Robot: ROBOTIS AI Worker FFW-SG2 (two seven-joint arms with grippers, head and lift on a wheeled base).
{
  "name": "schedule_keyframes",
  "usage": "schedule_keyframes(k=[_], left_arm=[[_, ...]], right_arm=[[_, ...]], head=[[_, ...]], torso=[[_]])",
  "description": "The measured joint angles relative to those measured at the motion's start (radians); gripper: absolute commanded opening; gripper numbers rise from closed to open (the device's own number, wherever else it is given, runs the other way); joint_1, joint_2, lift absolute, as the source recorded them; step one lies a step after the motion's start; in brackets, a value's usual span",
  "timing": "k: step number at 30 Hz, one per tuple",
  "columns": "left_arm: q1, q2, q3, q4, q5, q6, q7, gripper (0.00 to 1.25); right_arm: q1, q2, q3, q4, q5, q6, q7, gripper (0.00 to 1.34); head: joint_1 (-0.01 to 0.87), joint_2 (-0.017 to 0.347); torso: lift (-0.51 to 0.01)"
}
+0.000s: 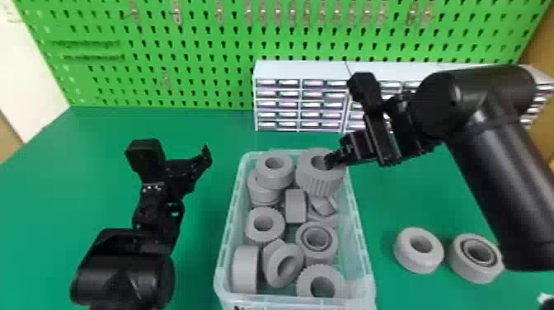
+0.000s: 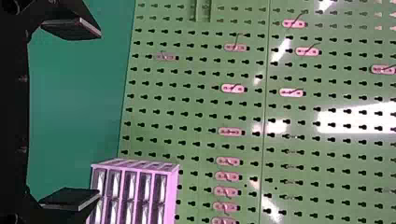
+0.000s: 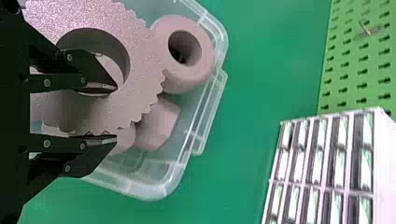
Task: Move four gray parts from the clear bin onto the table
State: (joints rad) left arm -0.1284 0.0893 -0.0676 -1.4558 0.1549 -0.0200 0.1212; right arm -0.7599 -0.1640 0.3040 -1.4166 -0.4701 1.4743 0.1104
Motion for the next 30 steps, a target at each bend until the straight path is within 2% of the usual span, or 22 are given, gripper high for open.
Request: schedule_keyframes(k=[30], left_arm=[[0.0, 0.0, -0.002, 0.0, 0.003, 0.0, 0.0, 1.15]], right_arm=[[0.098, -0.022, -0.284, -0.098, 0.163, 0.072, 0.0, 0.43]], head=[[0.693, 0.072]], torso=[[-0.052]])
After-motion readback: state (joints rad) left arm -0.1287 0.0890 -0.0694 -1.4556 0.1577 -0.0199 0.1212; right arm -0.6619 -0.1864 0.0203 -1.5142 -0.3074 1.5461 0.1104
